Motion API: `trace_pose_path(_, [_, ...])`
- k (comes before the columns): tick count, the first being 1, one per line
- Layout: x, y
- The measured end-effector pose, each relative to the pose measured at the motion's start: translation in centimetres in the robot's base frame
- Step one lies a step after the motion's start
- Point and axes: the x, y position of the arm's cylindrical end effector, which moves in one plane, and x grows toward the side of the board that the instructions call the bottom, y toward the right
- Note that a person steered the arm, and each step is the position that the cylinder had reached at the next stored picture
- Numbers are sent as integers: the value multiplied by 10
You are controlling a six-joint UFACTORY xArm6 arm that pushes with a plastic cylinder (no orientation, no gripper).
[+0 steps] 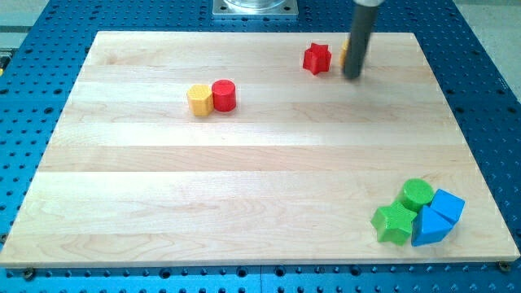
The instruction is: Place the red star vertically above the yellow hexagon
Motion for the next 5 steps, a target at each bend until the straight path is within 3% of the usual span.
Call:
trace_pose_path(1, [-32, 51])
trace_pose_path(2, [-45, -8])
trace_pose_path(5, [5, -233])
